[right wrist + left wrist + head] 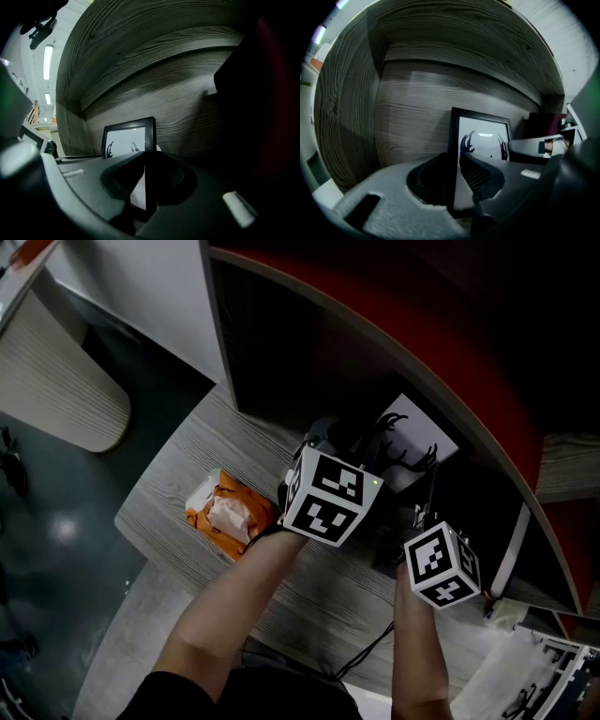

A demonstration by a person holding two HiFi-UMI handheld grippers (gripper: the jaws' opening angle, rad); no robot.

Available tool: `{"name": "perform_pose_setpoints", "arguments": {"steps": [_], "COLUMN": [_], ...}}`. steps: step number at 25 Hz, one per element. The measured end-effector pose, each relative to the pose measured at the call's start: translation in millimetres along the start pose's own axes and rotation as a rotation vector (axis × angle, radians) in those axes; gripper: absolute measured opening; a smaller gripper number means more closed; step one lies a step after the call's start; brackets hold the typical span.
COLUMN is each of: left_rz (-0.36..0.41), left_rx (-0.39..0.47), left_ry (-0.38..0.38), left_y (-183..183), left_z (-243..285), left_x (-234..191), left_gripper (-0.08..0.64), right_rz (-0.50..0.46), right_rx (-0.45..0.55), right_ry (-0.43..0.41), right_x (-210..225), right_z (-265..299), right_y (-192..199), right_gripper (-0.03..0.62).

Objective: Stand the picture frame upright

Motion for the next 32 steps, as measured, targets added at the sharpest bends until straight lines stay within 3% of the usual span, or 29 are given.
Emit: {"name": "perform_pose_setpoints", "arguments": {"steps": [17,32], "left_rz": [0.017,0.017], "left_rx": [0.009,0.003], "left_ry": [-0.016,-0.029], "left_y": [-5.9,-1.2], "left_z": [5.7,-11.2], "left_x": [-0.5,1.1], "left_gripper": [0.08,0.1], "right_rz": [-0.005,-0.031], "right_rx": [0.027,0.018], "right_ry": [-0.011,-0.019], "right_x": [-0.6,-7.1], "right_z": [2.2,-8.4], "right_y": [-3.7,-3.8], "right_gripper": [0.063,0.101]}}
Point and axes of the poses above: the fingertips, and each gripper's own axes: z forward along the fingers, x to its right, y out of its underside, the point moved 10 cm from there along -z, backward along the fingers, and after that the axes turned 10 degrees about y, right-handed, at the moved point
